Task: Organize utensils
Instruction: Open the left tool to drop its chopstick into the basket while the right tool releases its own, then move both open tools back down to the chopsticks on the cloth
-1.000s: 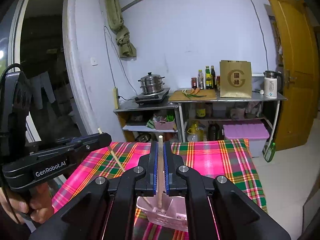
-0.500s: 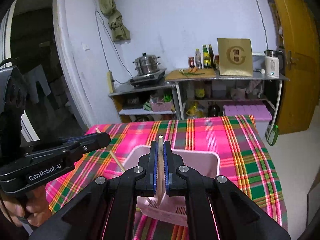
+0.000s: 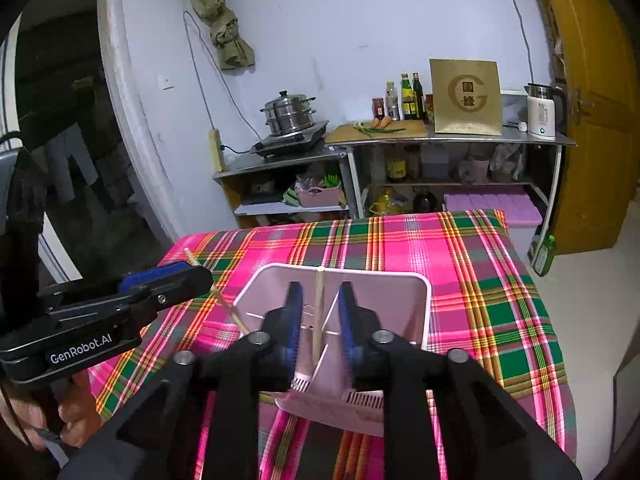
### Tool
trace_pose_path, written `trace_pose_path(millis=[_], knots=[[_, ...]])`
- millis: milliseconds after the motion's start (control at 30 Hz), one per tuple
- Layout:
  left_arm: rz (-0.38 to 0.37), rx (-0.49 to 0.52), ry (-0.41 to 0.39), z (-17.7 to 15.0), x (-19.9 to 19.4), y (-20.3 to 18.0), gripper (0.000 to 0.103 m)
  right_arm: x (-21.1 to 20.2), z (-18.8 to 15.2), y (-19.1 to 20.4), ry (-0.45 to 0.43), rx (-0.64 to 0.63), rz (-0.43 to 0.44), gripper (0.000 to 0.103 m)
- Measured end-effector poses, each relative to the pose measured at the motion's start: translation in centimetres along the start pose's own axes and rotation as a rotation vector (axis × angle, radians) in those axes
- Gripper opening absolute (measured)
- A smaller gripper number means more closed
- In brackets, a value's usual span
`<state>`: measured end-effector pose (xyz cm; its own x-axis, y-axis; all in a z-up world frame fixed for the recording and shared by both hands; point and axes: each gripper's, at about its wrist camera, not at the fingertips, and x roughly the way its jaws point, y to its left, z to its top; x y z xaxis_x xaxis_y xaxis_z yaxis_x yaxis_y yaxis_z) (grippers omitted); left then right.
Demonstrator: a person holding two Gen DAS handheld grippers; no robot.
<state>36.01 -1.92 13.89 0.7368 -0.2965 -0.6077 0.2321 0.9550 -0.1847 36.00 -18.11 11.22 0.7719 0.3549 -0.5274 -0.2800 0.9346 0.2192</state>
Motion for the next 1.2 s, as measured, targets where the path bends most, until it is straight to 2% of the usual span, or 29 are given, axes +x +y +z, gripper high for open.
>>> trace_pose_path(millis=[300,600,867,1000,1200], knots=[[0.019,0.021,-0.061,-3.3,-4.6,-0.4,0.033,-5.2,-2.2,0.6,-0.04,-0.022,-0.015,0.021],[0.007,0.02,-0.113,-11.4,-10.5,-1.2,0.033,-12.8,-8.8,1.7,-0.103,-0.047,0.006,0.021],[0.008,0.001,-0.116,-18.2,-14.1,-1.7,0.033,-16.6,-14.9,1.9,-0.073,-0.046,0.006,0.021],[0.023,0.001,-0.11,-20.2,-15.1,-2.0,0.033,-17.5,-17.6,1.7,-0.041,-0.027,0.012,0.021],[0.02,-0.025,-0.066,-22.9,-15.2,-1.8,0.033,-18.3,-19.3,1.4,-0.026,0.001,0.022,0.021]])
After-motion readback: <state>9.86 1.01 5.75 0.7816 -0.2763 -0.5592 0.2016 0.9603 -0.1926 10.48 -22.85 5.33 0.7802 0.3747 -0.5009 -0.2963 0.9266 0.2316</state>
